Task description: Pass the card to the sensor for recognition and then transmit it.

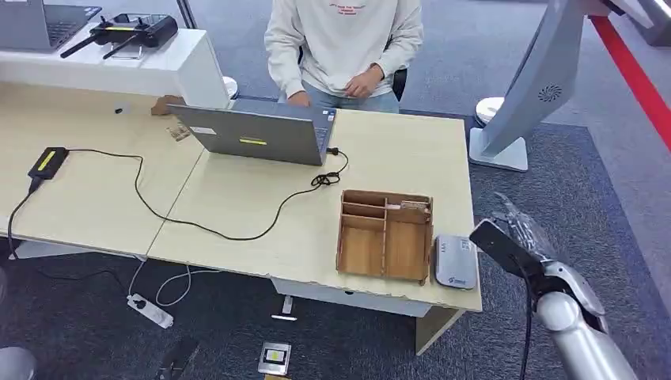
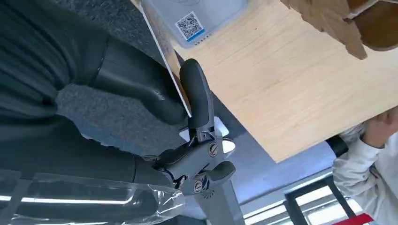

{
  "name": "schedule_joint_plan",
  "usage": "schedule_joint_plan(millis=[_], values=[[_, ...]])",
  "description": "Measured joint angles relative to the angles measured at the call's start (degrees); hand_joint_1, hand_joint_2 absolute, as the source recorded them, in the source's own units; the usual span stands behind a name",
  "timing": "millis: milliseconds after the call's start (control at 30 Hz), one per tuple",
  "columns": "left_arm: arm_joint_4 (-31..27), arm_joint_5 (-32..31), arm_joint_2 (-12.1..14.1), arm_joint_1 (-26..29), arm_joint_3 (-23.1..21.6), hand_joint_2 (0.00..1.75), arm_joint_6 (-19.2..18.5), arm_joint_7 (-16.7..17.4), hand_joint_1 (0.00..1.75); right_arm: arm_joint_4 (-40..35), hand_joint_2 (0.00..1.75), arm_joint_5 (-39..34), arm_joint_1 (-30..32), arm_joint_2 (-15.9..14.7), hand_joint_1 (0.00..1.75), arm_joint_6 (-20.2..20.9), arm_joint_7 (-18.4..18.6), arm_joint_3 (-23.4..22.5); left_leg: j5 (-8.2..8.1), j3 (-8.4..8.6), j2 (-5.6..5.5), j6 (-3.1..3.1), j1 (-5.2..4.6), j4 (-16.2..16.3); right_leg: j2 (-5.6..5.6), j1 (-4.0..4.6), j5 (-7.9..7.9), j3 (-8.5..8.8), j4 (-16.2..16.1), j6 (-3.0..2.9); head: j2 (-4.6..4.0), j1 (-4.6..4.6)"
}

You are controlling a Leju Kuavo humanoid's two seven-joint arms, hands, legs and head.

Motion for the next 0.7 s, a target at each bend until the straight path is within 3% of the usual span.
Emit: schedule_joint_plan(millis=[700], values=[[0.5,-5.9,0.0,0.0,0.1,1.75,-0.4,-1.0,0.00,1.1,1.75,4.6,-0.3,0.1,1.75,0.0,0.4,-0.1,0.00,-0.02,0.00,0.00,0.00,0.0,0.00,0.00,0.00,0.00,0.0,0.00,0.00,0.00]])
